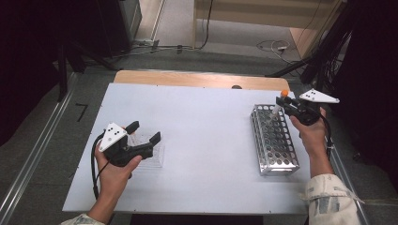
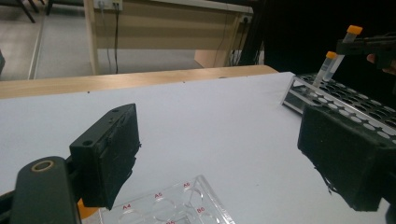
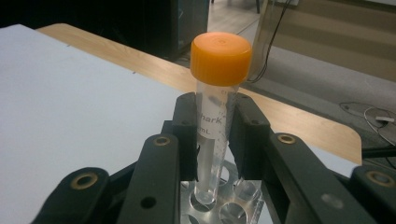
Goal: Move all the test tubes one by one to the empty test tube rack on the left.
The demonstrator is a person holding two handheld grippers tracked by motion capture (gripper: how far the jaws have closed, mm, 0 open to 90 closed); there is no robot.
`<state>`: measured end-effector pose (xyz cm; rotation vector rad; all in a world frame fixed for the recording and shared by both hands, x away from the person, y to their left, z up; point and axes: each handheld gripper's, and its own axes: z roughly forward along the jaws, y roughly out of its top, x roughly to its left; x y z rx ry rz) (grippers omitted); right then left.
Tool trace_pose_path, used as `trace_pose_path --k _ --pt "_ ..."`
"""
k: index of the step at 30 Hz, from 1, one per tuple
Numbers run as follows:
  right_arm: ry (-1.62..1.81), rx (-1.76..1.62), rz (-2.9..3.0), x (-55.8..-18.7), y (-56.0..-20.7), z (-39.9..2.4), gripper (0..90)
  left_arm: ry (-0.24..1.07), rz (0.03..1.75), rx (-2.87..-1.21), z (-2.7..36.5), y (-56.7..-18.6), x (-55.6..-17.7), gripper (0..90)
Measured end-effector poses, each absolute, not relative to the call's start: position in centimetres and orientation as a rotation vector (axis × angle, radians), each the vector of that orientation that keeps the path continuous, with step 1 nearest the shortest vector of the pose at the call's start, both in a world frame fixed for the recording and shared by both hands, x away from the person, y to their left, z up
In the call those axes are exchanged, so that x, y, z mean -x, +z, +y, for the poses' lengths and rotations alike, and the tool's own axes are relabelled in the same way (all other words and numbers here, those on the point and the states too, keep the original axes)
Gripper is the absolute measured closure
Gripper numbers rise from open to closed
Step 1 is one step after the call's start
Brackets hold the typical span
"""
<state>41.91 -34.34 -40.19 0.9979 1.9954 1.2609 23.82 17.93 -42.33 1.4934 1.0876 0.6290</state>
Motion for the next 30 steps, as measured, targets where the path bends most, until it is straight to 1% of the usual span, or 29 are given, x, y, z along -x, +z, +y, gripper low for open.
trace_pose_path --k 6,13,22,30 --pt "1.264 -0.947 2.021 -40.5 -38.6 -33.3 71.5 0.622 1.073 -1.500 17.4 -42.1 -23.8 14.5" --pt "1.316 -0.894 2.082 -37.9 -37.9 -30.8 71.5 0.621 1.059 -1.500 16.9 -41.7 -23.6 14.3" --pt "1.414 -0.823 2.185 -35.1 -38.0 -25.9 71.5 0.590 1.020 -1.513 15.5 -41.2 -23.2 15.5" --pt "1.425 -0.722 2.304 -33.8 -38.8 -20.6 71.5 0.573 1.002 -1.523 14.9 -40.9 -23.4 16.0"
